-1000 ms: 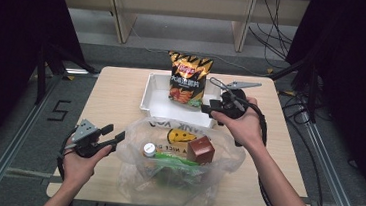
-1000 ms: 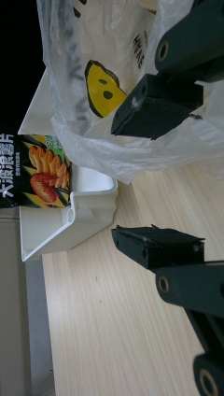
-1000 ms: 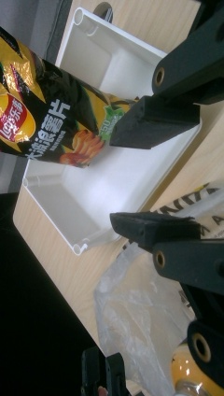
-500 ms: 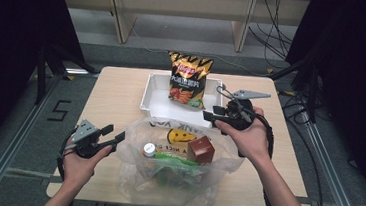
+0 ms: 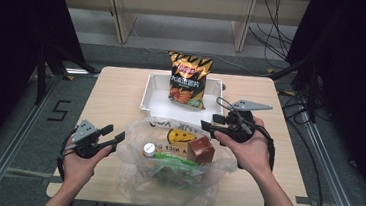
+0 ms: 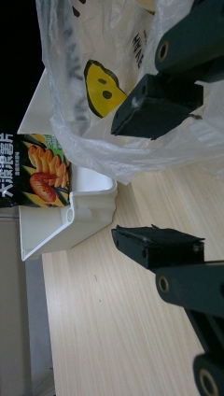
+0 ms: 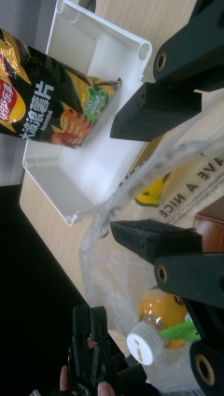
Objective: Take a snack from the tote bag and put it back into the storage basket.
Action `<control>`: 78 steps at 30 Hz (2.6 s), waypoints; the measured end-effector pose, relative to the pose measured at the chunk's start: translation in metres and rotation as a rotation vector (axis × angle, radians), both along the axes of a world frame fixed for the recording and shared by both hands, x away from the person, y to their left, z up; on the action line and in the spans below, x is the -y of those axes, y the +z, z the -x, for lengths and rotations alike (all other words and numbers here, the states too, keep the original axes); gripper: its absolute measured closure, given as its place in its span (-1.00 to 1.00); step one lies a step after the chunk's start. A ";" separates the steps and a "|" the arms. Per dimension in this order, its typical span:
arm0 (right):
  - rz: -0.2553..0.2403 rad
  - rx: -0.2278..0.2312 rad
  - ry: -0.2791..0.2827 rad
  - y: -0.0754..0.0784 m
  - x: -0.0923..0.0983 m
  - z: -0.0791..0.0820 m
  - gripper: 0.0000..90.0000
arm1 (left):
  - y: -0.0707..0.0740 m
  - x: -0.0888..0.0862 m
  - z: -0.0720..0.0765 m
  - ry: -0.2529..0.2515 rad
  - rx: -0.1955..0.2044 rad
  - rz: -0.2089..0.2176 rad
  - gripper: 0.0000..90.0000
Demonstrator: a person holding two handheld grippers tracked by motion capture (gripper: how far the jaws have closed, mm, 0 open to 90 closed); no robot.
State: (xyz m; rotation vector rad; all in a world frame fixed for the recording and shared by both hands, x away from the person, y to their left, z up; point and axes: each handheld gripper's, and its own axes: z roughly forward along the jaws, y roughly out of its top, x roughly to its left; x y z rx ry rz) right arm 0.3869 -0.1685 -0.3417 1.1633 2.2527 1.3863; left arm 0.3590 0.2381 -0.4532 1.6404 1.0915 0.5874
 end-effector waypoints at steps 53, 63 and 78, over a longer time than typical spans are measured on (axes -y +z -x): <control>0.017 0.003 0.034 -0.010 -0.025 0.042 -0.51 | 0.000 0.000 0.000 0.003 -0.001 0.001 -0.04; 0.030 0.009 0.046 -0.016 -0.027 0.042 -0.52 | 0.000 -0.001 0.000 -0.003 0.003 0.004 -0.04; 0.052 -0.034 0.038 -0.033 -0.030 0.044 -0.51 | 0.000 -0.001 0.000 0.001 0.003 -0.001 -0.04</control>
